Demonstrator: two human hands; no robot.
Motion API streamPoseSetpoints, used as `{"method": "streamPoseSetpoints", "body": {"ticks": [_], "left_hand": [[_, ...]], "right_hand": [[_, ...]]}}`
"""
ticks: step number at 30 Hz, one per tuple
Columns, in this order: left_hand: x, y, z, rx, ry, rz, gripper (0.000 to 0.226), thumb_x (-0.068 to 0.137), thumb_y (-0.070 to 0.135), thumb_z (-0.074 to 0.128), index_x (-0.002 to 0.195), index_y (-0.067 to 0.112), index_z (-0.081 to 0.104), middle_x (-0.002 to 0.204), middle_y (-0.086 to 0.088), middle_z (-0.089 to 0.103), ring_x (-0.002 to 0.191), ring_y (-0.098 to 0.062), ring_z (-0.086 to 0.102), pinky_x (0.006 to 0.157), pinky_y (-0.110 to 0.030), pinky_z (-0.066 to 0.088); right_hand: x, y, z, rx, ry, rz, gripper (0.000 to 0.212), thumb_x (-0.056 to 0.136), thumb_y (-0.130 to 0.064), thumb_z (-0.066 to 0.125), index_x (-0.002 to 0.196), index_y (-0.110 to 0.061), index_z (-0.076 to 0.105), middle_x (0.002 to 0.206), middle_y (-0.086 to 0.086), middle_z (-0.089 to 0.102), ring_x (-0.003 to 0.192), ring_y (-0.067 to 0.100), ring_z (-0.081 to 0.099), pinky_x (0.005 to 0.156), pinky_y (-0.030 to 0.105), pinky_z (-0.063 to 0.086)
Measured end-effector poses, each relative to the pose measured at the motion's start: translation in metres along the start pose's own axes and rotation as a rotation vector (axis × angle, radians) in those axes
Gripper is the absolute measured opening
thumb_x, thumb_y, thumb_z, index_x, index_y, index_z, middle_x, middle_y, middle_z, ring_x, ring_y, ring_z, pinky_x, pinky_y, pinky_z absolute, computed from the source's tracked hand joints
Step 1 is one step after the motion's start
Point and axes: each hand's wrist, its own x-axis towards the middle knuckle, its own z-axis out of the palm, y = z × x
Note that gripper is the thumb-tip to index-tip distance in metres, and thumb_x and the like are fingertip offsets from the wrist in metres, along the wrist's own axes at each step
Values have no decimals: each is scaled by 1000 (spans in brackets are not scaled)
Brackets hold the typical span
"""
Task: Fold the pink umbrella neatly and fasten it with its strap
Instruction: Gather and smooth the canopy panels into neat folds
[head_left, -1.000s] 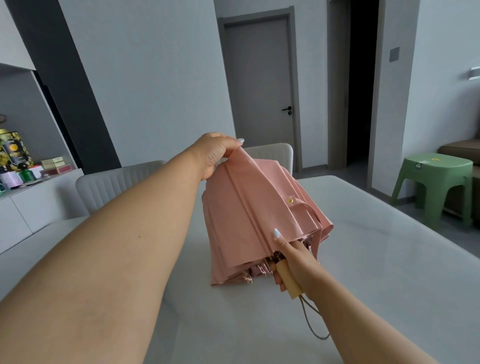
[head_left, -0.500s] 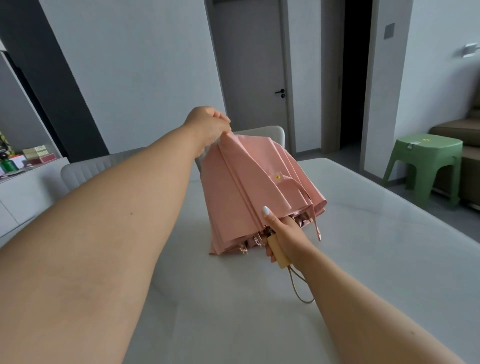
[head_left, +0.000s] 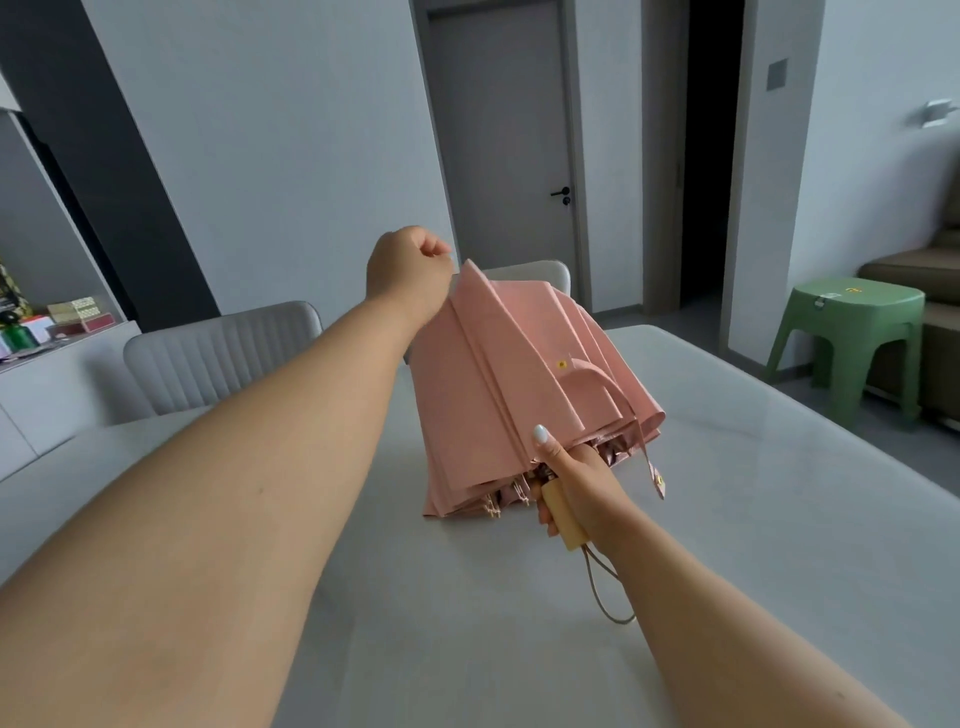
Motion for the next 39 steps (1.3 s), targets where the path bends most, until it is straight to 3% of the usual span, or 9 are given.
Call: {"method": "streamPoseSetpoints", "body": {"ticks": [5,9,13,19,23,27,32,36,39], "left_hand": [[-57,24,21,151,-214,287,19,92,35,55,82,24,68,77,9,67,76,-15,63,75,-23,49],[-87,34,41,269,-605,210,45,102,42,39,88,6,63,54,-4,57,53,-22,56,61,-27,47],[-87,33,41,206,-686,96,52,102,48,32,102,9,67,75,-14,71,56,-24,58,56,-27,43],[-82,26,33,22,-601,-43,62,99,57,31,72,11,64,59,-6,65,43,-13,56,55,-25,44],[-70,6,28,-289,-499,-217,64,96,55,44,49,13,56,60,-9,61,64,-27,62,56,-31,48],[-70,-7,12,-446,-501,-292,27,90,23,68,71,6,62,67,-10,59,59,-18,61,55,-26,57],[-75,-36,-6,-376,-608,-195,22,77,3,77,69,10,58,74,-8,62,65,-15,58,63,-25,50],[-82,-55,-4,-244,-469,-87,20,82,0,73,84,18,65,92,-2,66,78,-14,59,67,-22,50],[-87,-62,3,-274,-373,-121,22,84,2,71,94,19,61,98,-3,63,79,-14,63,66,-20,50]], "right_hand": [[-3,0,1,-24,3,-1,62,62,-69,54,85,-11,53,63,9,53,48,23,52,48,32,47],[-7,2,0,-31,-4,-4,65,62,-70,53,88,-10,55,67,13,53,48,23,53,48,32,47],[-6,4,0,4,-8,14,66,65,-75,55,87,-13,54,67,13,54,49,24,53,48,31,47],[-3,5,-3,27,-13,75,69,56,-78,48,87,-16,51,70,13,58,50,24,56,48,30,48],[-1,8,-6,82,5,115,70,61,-79,49,92,-16,48,66,11,59,48,22,56,49,30,48],[2,10,-7,176,78,214,43,98,-51,40,91,-10,50,47,5,57,37,17,52,41,23,43],[3,4,-12,197,55,183,98,42,-92,55,99,-13,58,64,12,55,45,23,51,45,24,41],[0,1,-16,184,57,118,62,76,-71,57,94,-12,56,67,12,54,47,22,51,48,29,44],[2,2,-17,166,69,98,53,83,-57,63,93,-6,57,67,13,53,45,21,50,44,28,44]]}}
